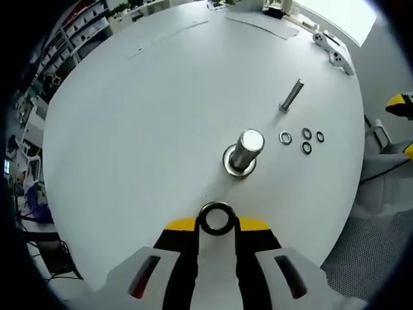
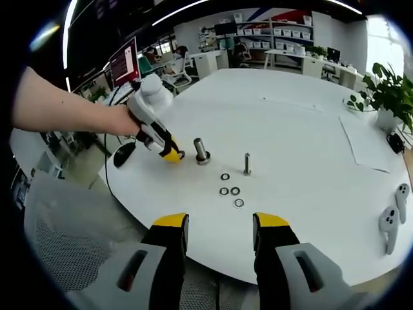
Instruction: Place the washer onto the threaded stud by aligning its center hole with the stud, sliding it down to the base, and recovering from edge contact or off-axis alignment until the washer reaches the visible bottom stop.
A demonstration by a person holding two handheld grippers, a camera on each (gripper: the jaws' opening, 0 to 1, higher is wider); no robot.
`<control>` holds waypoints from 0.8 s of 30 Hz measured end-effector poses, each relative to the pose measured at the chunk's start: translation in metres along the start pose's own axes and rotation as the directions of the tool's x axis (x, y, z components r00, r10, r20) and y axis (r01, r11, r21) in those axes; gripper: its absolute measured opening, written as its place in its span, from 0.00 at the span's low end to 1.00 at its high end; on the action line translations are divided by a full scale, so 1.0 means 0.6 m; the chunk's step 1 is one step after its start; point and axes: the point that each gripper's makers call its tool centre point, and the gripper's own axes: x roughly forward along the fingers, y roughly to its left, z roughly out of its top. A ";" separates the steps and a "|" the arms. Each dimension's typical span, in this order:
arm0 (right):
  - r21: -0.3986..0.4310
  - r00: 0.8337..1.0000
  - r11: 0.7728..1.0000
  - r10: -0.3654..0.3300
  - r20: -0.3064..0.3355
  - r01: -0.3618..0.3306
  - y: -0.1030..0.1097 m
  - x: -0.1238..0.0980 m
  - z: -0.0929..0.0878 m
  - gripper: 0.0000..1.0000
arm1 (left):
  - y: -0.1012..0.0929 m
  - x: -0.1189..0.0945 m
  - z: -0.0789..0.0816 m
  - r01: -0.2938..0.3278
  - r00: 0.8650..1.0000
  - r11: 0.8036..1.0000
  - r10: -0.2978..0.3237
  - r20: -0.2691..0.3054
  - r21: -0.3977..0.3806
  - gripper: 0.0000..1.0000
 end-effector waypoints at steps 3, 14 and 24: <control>0.001 1.000 1.000 0.003 0.000 -0.003 0.001 0.000 0.000 0.42 | -0.001 -0.012 0.026 0.003 0.999 1.000 -0.003 0.052 0.003 0.19; -0.007 1.000 1.000 0.010 -0.007 -0.010 0.004 0.001 -0.002 0.42 | -0.024 -0.045 0.074 0.028 0.995 0.997 -0.035 0.097 0.070 0.19; -0.005 1.000 1.000 0.015 -0.005 -0.015 0.005 0.002 0.000 0.42 | -0.027 -0.047 0.094 0.029 0.995 0.994 -0.039 0.097 0.102 0.19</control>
